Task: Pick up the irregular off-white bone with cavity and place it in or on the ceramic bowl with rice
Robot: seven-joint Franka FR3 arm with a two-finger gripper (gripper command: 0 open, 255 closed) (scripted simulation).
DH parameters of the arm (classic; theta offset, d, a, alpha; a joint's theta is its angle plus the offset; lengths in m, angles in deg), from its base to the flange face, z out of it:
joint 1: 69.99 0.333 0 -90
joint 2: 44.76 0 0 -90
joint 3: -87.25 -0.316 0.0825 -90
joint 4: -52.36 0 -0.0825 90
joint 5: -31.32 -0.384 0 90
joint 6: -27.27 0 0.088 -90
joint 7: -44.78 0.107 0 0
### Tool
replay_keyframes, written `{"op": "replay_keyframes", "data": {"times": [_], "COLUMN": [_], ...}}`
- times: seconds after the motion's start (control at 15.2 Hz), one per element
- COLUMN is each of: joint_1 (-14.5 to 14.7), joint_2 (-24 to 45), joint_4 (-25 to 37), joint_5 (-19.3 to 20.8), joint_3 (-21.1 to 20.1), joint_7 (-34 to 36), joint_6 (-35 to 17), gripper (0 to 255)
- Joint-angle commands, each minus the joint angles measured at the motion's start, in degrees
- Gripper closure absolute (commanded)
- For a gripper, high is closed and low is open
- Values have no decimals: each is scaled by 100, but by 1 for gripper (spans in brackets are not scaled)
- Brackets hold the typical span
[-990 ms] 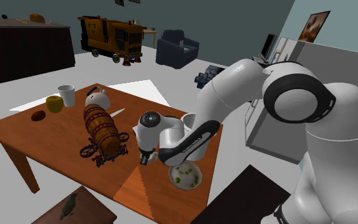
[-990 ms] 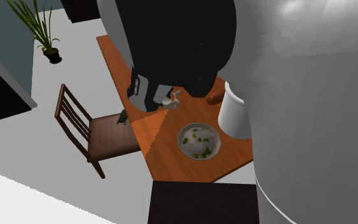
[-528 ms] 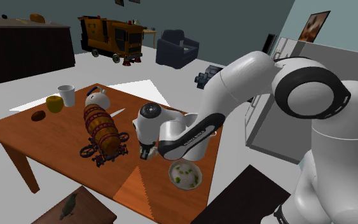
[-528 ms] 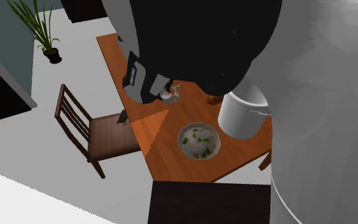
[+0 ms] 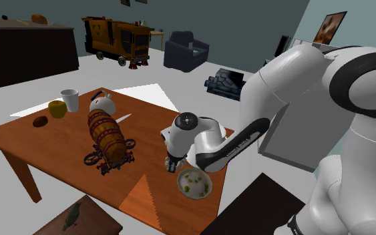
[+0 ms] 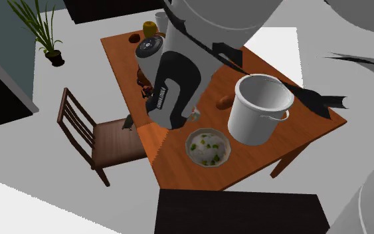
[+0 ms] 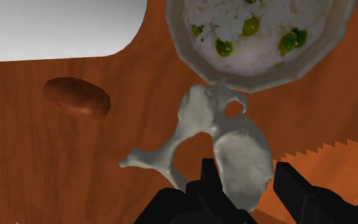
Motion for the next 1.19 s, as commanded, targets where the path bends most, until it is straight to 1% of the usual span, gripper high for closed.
{"op": "replay_keyframes", "data": {"times": [0.0,0.4,0.46,0.79,1.12], "joint_1": [17,-49,-103,-152,-114], "joint_2": [-332,-1405,-1706,-1175,-623], "joint_4": [-466,-1819,-2160,-2007,-1786], "joint_5": [242,1122,1359,2084,2887], "joint_3": [106,403,469,528,653], "joint_7": [160,667,776,1487,2300], "joint_6": [-128,-365,-391,-718,-996], "gripper": [255,255,255,255,255]}}
